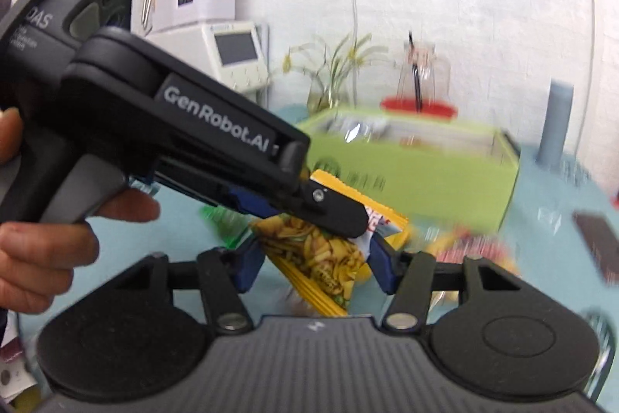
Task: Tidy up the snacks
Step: 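Lower the chips bag into the green box and open the left tool, then grasp the round biscuit packet with the left tool while the right tool grasps the green pea bag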
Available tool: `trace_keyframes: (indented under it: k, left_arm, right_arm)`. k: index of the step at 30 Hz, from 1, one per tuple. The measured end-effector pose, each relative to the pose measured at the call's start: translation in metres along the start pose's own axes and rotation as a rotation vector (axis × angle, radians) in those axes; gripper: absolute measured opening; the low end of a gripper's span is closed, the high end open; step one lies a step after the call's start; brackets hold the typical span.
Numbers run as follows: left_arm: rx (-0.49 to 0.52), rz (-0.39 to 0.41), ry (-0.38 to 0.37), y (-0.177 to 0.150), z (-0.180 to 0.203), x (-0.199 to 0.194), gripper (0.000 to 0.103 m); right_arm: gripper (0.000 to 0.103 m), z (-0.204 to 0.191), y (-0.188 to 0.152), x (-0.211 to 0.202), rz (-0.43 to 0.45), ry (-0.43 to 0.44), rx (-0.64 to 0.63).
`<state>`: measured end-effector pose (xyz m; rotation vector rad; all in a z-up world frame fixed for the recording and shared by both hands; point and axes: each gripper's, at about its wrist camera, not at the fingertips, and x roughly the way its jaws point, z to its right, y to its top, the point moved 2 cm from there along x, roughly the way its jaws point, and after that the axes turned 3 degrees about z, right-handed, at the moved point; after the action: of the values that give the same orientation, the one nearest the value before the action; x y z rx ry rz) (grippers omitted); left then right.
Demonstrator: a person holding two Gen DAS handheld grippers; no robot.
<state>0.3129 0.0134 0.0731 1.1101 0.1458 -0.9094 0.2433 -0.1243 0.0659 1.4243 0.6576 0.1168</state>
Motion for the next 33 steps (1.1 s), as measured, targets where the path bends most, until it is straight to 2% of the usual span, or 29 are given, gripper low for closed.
trace_keyframes:
  k: [5,8,11,14,15,16,18,20,23,24,28,31,33]
  left_arm:
    - [0.034,0.041,0.062,0.075,-0.005,0.057,0.015]
    - [-0.004,0.039,0.098,0.105,-0.027,0.095,0.015]
    - [-0.045,0.029,0.128,0.119,-0.052,0.123,0.015]
    - [-0.038,0.013,0.159,0.124,-0.071,0.144,0.015]
    - [-0.037,0.024,0.157,0.125,-0.075,0.146,0.019]
    - [-0.029,0.059,0.159,0.127,-0.079,0.145,0.024]
    - [-0.024,0.136,0.179,0.132,-0.081,0.133,0.058]
    - [-0.041,0.247,0.157,0.139,-0.078,0.106,0.068]
    - [-0.038,0.341,0.123,0.143,-0.066,0.063,0.073]
    - [-0.036,0.363,0.116,0.141,-0.063,0.050,0.077]
    - [-0.012,0.397,0.122,0.123,-0.048,0.004,0.079]
    - [-0.018,0.367,0.149,0.092,-0.042,-0.021,0.080]
    - [-0.027,0.327,0.157,0.066,-0.042,-0.030,0.080]
  right_arm:
    - [0.059,0.055,0.046,0.067,0.013,0.004,0.038]
    - [0.059,0.081,0.058,0.111,-0.006,0.011,0.078]
    - [0.059,0.096,0.059,0.152,-0.036,0.031,0.121]
    - [0.061,0.110,0.051,0.181,-0.070,0.063,0.140]
    - [0.062,0.110,0.050,0.188,-0.071,0.061,0.140]
    - [0.068,0.111,0.048,0.191,-0.066,0.053,0.140]
    - [0.068,0.111,0.050,0.190,-0.070,0.053,0.103]
    - [0.070,0.114,0.057,0.176,-0.028,0.028,0.080]
    - [0.082,0.116,0.073,0.148,0.062,0.001,0.071]
    - [0.093,0.116,0.078,0.138,0.094,-0.006,0.069]
    - [0.092,0.108,0.092,0.108,0.169,-0.014,0.017]
    - [0.092,0.095,0.091,0.086,0.185,-0.012,-0.011]
    - [0.092,0.088,0.080,0.074,0.156,0.002,-0.015]
